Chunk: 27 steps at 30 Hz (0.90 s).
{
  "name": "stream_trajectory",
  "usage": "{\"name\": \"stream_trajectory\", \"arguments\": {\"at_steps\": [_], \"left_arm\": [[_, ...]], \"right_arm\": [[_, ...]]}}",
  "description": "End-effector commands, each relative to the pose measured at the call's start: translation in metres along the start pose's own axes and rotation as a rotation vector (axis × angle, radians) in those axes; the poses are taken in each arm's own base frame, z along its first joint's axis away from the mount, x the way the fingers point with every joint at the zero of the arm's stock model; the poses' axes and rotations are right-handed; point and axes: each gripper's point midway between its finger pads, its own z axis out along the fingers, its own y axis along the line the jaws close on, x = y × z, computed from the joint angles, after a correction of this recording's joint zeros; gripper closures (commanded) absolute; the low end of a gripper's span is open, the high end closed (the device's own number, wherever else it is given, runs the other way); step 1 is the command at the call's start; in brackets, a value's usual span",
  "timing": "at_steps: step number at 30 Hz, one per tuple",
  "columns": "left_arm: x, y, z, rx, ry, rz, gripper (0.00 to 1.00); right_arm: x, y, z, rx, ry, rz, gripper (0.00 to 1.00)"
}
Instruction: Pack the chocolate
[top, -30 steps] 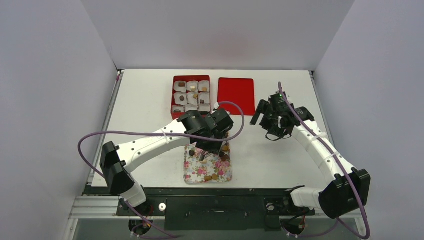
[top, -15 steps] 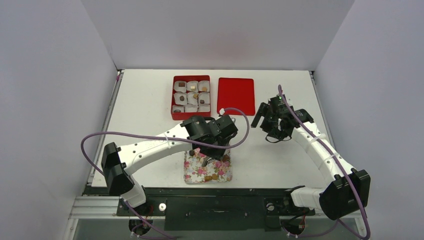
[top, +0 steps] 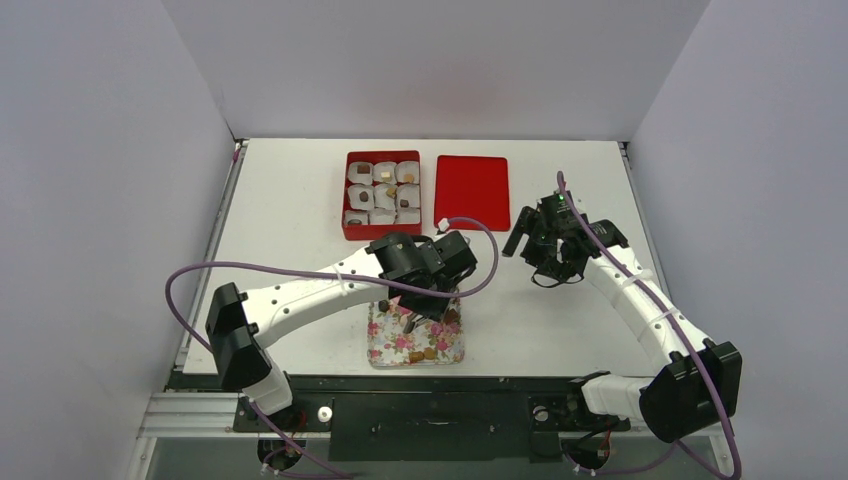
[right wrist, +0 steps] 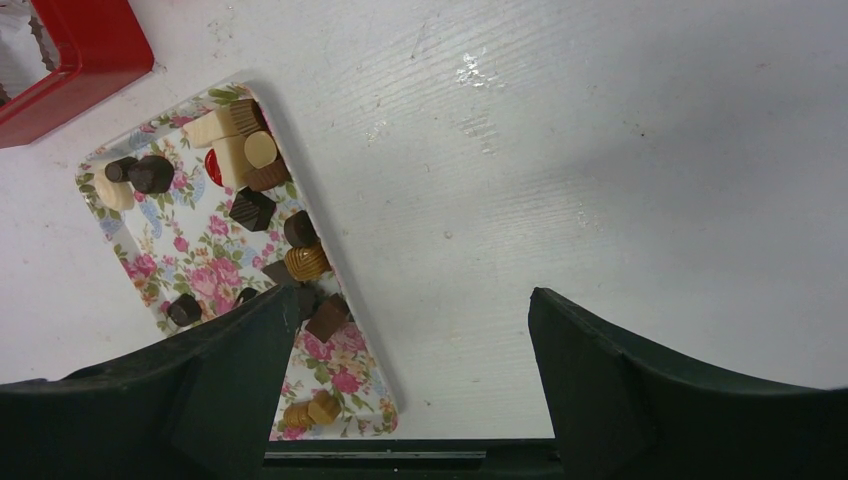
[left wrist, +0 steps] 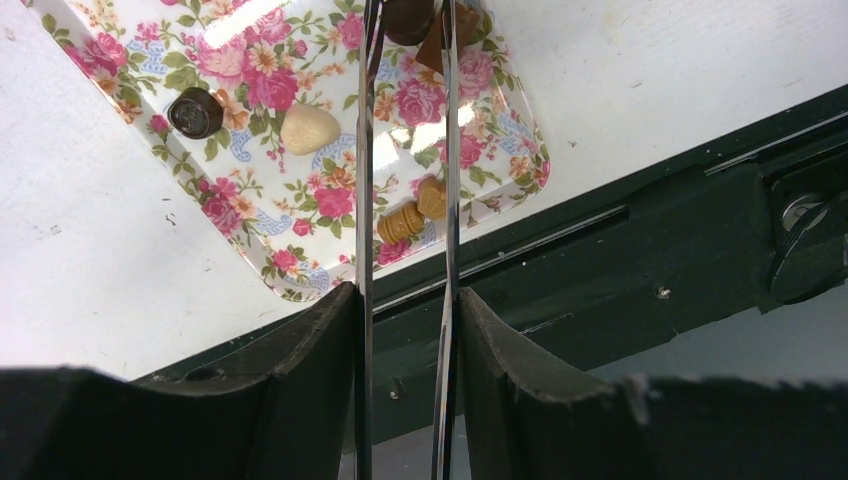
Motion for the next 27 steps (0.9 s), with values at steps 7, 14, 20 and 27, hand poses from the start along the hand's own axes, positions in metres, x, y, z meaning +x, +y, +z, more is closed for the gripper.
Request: {"name": "stream_trajectory", "arguments": {"at_steps": [7,14,20,27], "left_arm": [[0.000,-0.002,0.010,-0.014,0.010,0.003,0.64],[0.004,-0.002,0.015,-0.019,0.029,0.011,0.64],[0.009,0.003,0.019,-0.043,0.046,0.016,0.64],[0.011,0.012,0.018,-0.074,0.047,0.009,0.64]], "right_arm": [[-0.007,0.002,-0.004,-0.015,-0.047,0.003,0.19],[-0.008,0.002,-0.003,-0.015,-0.046,0.004,0.19],[-0.008,0.003,-0.002,-0.015,-0.043,0.003,0.19],[-0.008,0.003,-0.002,-0.016,-0.043,0.005,0.19]]}}
